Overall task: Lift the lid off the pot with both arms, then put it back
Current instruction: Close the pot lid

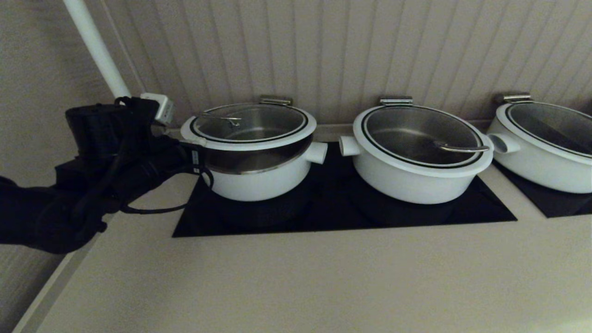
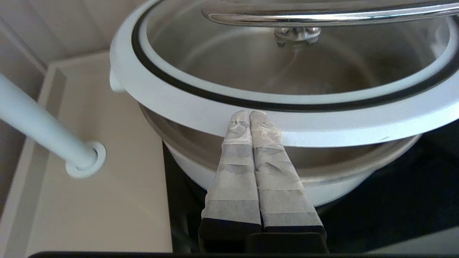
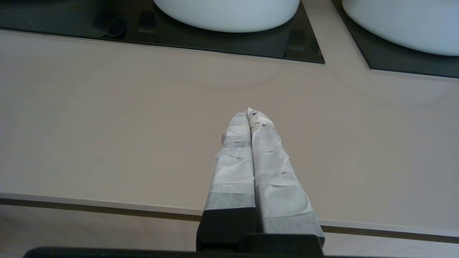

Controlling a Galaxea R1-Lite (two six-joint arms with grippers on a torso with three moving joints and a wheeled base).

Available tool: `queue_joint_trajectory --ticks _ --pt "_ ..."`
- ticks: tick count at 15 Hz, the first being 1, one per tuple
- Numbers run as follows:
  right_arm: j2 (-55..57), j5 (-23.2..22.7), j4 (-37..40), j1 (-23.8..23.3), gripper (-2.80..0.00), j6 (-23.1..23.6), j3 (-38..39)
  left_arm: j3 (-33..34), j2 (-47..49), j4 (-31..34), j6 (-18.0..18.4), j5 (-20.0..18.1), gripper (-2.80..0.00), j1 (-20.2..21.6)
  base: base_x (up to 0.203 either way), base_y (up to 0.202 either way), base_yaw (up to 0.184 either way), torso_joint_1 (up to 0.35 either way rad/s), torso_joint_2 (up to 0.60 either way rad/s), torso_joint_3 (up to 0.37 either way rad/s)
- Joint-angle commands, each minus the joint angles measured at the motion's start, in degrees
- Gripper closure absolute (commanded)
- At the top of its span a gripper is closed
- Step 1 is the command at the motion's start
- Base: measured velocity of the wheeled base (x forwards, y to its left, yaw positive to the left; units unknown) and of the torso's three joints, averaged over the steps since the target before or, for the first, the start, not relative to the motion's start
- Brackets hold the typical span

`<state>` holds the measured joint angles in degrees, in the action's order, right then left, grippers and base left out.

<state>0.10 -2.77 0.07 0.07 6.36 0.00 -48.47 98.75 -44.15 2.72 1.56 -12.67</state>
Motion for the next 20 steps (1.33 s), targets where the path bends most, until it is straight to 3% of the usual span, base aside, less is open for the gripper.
queue_joint_trajectory --ticks 1,16,20 --pt "0.0 0.0 0.0 0.0 0.0 0.1 0.0 0.8 0.6 -0.2 0.0 0.1 0.0 0.0 0.0 0.0 0.0 0.0 0.0 0.0" --pt "0.0 0.0 0.0 0.0 0.0 0.1 0.0 5.5 2.9 -3.2 -0.2 0.1 0.0 0.0 0.0 0.0 0.0 0.0 0.0 0.0" --pt "0.0 0.0 0.0 0.0 0.0 0.1 0.0 6.4 4.6 -7.4 0.0 0.1 0.0 0.0 0.0 0.0 0.0 0.0 0.0 0.0"
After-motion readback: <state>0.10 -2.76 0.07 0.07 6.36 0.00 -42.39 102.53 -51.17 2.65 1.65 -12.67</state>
